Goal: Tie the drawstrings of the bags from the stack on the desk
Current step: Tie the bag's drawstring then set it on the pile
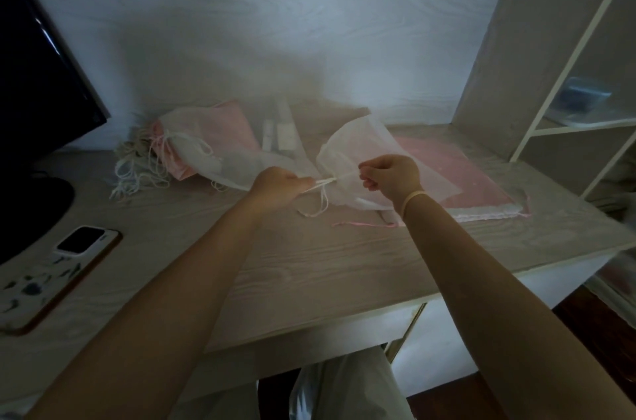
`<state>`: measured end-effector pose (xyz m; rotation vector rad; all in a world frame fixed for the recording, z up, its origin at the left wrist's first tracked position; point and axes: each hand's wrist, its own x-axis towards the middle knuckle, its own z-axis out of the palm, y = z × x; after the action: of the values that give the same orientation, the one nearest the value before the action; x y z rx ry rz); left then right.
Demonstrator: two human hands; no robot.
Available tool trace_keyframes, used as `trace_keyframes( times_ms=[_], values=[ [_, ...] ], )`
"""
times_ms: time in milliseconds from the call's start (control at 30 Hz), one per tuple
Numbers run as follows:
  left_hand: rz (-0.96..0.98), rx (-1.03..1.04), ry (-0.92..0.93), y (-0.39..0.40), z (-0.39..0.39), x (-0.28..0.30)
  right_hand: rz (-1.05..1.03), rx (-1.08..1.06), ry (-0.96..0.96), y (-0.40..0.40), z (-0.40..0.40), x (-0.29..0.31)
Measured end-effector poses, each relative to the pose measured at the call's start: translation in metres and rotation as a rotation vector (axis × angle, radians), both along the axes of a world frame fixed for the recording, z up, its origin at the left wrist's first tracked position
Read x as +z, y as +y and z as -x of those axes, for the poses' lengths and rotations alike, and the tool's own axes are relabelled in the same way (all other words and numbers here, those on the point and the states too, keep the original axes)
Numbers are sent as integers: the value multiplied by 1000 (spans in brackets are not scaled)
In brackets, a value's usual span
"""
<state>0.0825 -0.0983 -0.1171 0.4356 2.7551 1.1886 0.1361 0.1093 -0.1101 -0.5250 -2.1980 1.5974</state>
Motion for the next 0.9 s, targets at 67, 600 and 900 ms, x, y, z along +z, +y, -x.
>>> trace_keyframes(
  times_ms=[67, 600, 900],
  values=[
    [102, 26, 58, -5, 1, 0, -92, 0, -29, -1, 1, -1],
    [614, 24, 210, -14, -3, -2, -302, 44, -37, -8, -3, 0],
    [529, -10, 327, -4, -4, 22, -1099, 437, -444, -20, -11, -2]
  ],
)
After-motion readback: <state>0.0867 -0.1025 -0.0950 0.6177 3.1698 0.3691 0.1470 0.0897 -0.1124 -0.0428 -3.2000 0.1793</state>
